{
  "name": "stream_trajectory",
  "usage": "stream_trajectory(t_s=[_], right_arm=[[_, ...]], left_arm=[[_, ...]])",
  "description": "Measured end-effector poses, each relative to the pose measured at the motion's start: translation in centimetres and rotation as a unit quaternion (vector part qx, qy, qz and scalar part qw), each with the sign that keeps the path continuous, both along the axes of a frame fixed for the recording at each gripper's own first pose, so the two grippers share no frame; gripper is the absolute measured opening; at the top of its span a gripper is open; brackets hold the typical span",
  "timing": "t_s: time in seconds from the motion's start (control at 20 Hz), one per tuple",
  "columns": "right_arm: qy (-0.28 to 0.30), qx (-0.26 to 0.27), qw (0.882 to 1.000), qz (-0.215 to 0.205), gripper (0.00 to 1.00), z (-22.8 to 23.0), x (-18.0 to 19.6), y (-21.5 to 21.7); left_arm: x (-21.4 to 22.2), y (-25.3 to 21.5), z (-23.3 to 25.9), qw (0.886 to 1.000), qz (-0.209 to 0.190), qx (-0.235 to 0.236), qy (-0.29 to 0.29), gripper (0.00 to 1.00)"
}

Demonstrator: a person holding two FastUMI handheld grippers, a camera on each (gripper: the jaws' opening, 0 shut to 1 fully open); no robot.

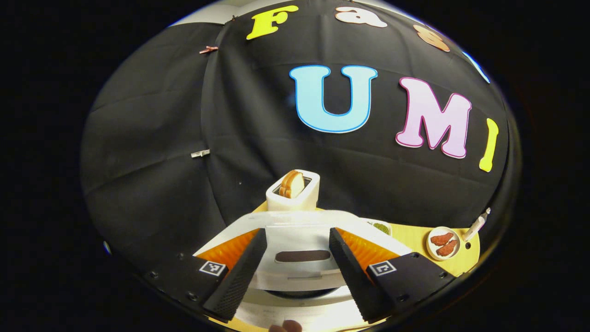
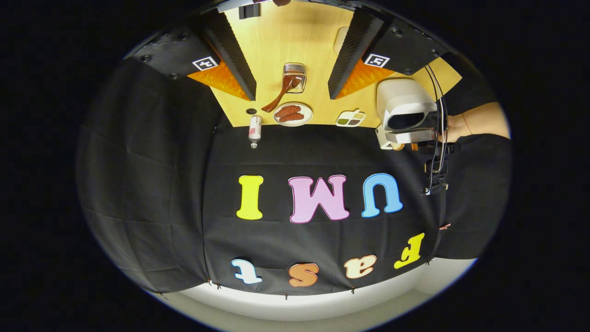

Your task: Close the left gripper, press the button to open the rice cooker; take a wooden spoon from the chopstick holder with the right hand, scoop a spoonful of rice and pour it into the rice cooker, then put the wooden spoon back into the chopstick holder.

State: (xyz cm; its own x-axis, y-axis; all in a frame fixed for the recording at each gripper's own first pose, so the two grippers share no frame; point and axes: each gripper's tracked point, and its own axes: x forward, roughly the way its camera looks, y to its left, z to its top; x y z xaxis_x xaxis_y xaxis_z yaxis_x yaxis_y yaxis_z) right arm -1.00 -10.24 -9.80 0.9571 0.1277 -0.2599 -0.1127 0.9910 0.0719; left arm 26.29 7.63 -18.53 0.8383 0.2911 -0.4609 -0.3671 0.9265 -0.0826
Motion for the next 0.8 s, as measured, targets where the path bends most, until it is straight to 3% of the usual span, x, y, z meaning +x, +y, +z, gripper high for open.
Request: stream_trajectory(t_s=[0.8], right_arm=[[0.018,0.000,1.000,0.007,0.99,-1.1,-0.7,-0.4]], left_arm=[[-3.4,-2.2,-7.3,0.998,-0.009,-0.017,0.063,1.00]])
